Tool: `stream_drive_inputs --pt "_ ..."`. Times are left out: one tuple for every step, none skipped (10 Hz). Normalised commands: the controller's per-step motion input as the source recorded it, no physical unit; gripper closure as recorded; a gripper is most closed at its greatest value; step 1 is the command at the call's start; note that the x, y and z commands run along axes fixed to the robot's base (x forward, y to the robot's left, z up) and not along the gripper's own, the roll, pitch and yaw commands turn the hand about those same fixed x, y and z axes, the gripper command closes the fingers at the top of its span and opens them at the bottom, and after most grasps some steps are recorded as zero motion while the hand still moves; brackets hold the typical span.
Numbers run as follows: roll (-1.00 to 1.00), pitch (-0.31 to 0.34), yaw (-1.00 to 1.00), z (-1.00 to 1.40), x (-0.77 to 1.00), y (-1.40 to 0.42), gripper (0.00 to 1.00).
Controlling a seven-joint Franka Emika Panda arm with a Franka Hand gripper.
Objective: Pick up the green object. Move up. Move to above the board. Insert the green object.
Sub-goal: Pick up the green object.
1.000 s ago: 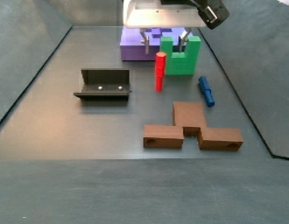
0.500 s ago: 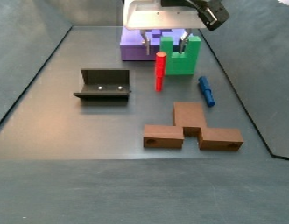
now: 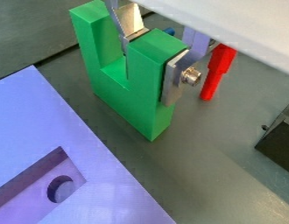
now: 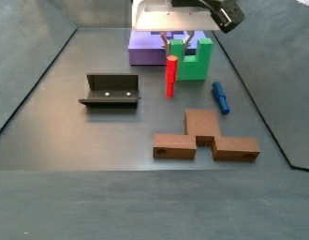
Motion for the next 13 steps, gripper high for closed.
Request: stream_drive_inputs --pt "0.0 0.0 0.0 0.0 0.0 0.0 1.0" --pt "0.0 0.0 0.0 0.0 0.0 0.0 1.0" --pt "0.0 0.0 0.0 0.0 0.0 0.0 1.0" --pt "0.0 0.0 0.0 0.0 0.0 0.0 1.0" --pt "0.0 0.0 0.0 0.0 0.0 0.0 1.0" --pt "0.0 0.0 0.0 0.0 0.0 0.0 1.0" --pt "0.0 0.0 0.0 0.0 0.0 0.0 1.0" --pt "0.0 0.0 0.0 0.0 0.0 0.0 1.0" --pt "0.0 0.0 0.0 0.0 0.0 0.0 1.0" --pt "0.0 0.0 0.0 0.0 0.0 0.0 1.0" --pt "0.0 0.0 0.0 0.0 0.0 0.0 1.0" --pt "0.0 0.0 0.0 0.0 0.0 0.0 1.0" --pt "0.0 0.0 0.0 0.0 0.0 0.0 1.0"
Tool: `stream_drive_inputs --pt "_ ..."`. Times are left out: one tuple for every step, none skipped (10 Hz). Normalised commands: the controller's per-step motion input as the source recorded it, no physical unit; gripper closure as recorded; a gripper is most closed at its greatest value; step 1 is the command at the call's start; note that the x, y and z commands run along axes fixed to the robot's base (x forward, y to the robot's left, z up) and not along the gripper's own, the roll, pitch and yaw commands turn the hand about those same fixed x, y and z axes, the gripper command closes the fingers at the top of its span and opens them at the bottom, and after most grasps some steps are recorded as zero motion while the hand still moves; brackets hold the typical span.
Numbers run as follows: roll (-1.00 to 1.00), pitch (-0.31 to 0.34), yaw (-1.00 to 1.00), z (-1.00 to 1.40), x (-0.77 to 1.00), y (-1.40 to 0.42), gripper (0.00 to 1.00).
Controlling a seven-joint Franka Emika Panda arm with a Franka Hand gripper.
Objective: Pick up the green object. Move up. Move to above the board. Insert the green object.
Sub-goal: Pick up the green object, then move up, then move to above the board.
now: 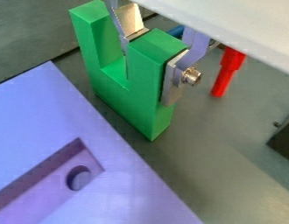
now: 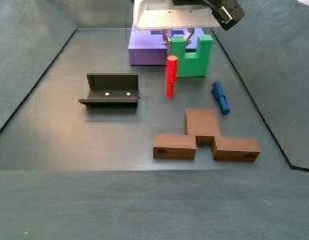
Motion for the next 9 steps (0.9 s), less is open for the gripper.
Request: stream_drive_inputs --pt "0.0 0.0 0.0 0.0 0.0 0.0 1.0" --pt "0.0 0.0 0.0 0.83 0.0 0.0 1.0" --pt "0.0 -0.017 -0.01 0.79 0.04 -0.03 1.0" --pt "-0.01 -0.006 -0.01 0.54 0.01 -0.03 1.0" --pt "0.0 0.0 0.0 1.4 0.0 0.0 1.0" --pt "0.0 0.017 0.0 1.4 0.0 0.0 1.0" --pt "0.0 0.045 0.0 1.4 -0.03 0.01 1.0" --pt "-0.01 0.023 0.0 1.4 0.0 0.0 1.0" --pt "-0.01 0.072 0.0 1.4 0.06 0.0 1.0"
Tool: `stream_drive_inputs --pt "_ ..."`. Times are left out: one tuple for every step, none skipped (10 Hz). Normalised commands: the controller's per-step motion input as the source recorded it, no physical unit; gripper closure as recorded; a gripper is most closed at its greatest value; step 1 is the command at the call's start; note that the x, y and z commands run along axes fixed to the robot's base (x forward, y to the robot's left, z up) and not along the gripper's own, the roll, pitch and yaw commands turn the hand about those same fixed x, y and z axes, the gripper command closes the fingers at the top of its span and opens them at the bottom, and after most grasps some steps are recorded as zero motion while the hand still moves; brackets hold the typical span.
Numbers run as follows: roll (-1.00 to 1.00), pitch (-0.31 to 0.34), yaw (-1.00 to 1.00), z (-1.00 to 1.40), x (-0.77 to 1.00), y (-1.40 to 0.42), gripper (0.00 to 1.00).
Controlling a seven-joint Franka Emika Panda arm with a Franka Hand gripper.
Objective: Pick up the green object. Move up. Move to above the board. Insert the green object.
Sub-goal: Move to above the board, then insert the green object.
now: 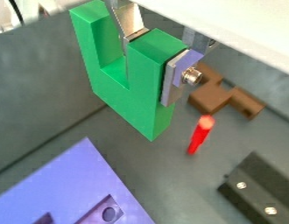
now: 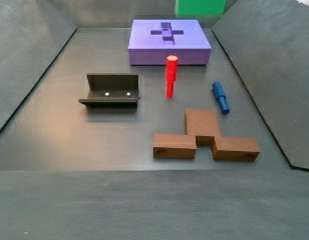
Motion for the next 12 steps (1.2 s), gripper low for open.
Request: stream_drive_inputs --pt "-0.01 0.094 0.0 0.88 0.05 0.0 1.0" --pt "-0.01 0.067 0.0 0.38 0.03 0.0 1.0" --pt "-0.01 0.048 0.0 0.23 0.04 0.0 1.0" --pt "0.15 0.164 -0.44 0.4 0.25 -1.4 1.0" --pt "0.16 0.179 -0.39 0.37 0.24 -1.4 1.0" --pt "0.16 0.201 -0.23 0.37 0.29 -1.4 1.0" --pt "0.08 0.203 -0.1 0.36 0.39 -1.4 1.0" --pt "0.08 0.191 -0.06 0.21 0.23 -0.79 1.0" --pt "0.08 0.178 -0.04 0.15 0.17 -0.52 1.0" --pt "0.0 0.0 0.0 -0.03 0.0 0.0 1.0" --pt "0.0 0.0 0.0 -0.01 0.0 -0.03 1.0" --pt "-0.05 -0.079 0.0 -0.19 0.0 -0.06 1.0"
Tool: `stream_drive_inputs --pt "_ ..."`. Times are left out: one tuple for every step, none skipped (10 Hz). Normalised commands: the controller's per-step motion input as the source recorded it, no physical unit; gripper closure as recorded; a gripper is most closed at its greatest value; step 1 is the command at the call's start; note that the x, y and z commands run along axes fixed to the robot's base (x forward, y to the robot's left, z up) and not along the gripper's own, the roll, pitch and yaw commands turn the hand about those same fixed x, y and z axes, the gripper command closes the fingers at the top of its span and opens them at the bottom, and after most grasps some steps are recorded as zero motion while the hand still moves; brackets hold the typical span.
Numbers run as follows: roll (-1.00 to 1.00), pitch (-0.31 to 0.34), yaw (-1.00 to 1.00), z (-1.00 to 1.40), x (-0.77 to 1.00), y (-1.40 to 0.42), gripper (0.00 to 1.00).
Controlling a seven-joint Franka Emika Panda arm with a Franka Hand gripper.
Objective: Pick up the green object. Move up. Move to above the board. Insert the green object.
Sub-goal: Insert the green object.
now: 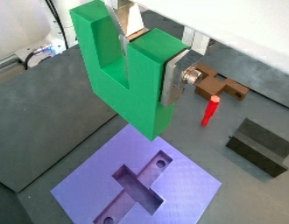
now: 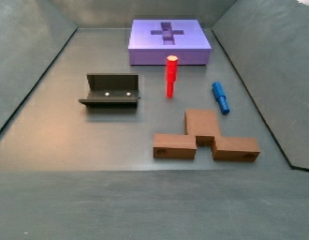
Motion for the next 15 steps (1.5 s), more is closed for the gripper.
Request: stream_drive_inputs --pt "0.18 -0.037 0.09 -0.7 0.0 -0.23 1.0" --pt "0.17 0.0 0.1 -0.94 0.23 -0.23 1.0" --pt "0.1 -0.037 0.13 -1.0 0.29 -0.22 1.0" --pt "0.08 -0.047 0.11 -1.0 0.34 -0.24 1.0" --pt "0.09 -0.004 0.0 -1.0 0.43 -0.24 1.0" --pt "0.08 -0.003 -0.01 -1.0 0.55 -0.23 1.0" --pt "0.13 0.0 -0.15 -1.0 0.68 -0.12 1.0" --pt "0.16 0.026 -0.17 -0.91 0.76 -0.06 1.0" --pt "0.16 0.08 -0.2 -0.89 0.68 -0.09 1.0" --pt "0.1 0.0 -0.18 -1.0 0.09 -0.13 1.0" --pt "0.09 -0.059 0.0 -0.76 -0.11 0.0 1.0" --pt "0.04 -0.044 0.05 -0.55 -0.01 0.0 1.0" --pt "0.09 -0.047 0.2 -0.4 0.0 0.06 1.0" --pt "0.0 -0.116 0.21 -0.35 -0.05 -0.01 1.0" --pt "-0.08 -0.164 0.13 -0.25 -0.12 -0.01 1.0"
